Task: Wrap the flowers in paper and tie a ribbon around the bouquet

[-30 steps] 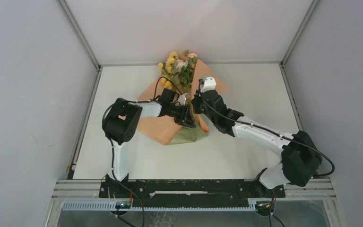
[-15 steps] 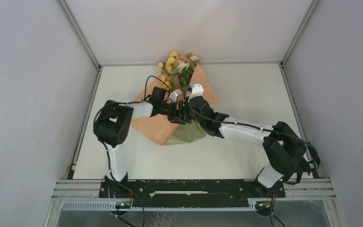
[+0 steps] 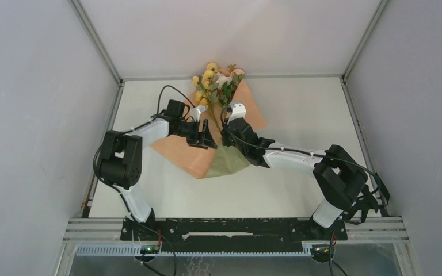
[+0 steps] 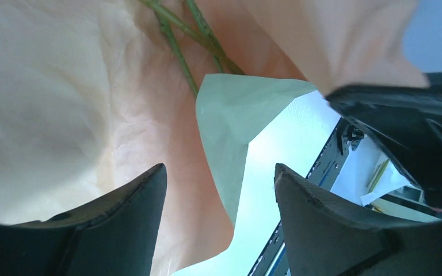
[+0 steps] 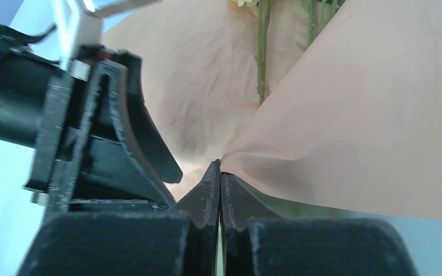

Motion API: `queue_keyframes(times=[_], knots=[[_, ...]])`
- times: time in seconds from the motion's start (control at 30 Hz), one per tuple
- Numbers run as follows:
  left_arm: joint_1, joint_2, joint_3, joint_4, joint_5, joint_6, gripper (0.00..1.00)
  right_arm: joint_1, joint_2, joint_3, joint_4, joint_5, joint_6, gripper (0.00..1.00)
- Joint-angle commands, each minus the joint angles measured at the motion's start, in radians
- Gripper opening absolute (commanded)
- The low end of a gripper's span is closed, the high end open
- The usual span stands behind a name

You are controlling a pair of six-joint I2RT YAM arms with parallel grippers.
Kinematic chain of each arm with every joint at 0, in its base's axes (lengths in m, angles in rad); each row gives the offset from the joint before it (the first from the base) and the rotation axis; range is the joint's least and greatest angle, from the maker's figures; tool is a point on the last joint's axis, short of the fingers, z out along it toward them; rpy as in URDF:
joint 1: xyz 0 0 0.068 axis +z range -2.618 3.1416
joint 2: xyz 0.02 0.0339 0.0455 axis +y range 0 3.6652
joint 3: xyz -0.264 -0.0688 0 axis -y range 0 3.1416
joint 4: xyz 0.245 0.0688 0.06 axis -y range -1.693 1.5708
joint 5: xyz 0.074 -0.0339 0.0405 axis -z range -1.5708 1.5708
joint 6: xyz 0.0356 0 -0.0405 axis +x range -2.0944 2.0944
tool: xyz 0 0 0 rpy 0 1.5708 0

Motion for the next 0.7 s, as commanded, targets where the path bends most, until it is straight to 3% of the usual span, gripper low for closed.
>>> queue_keyframes(times=[0.0,0.2,0.4,0.67], knots=[[-0.002,-0.109,-0.011,-0.015,-0.01,0.103,0.75,-0.001,0.005,0.051,0.064,-0.016,0.07,0.04],[-0.023,-0.091,-0.064,-0.001,-0.056,0.114,0.74,-0.018,0.038,0.082,0.05,-0.047,0.134,0.06],[-0.097,-0.008,-0.038,-0.049,-0.131,0.223,0.8,-0.039,-0.029,0.069,-0.036,-0.017,0.127,0.14],[-0.177,0.052,-0.008,-0.135,-0.171,0.306,0.81,-0.12,-0.264,-0.126,-0.243,0.136,0.178,0.44]])
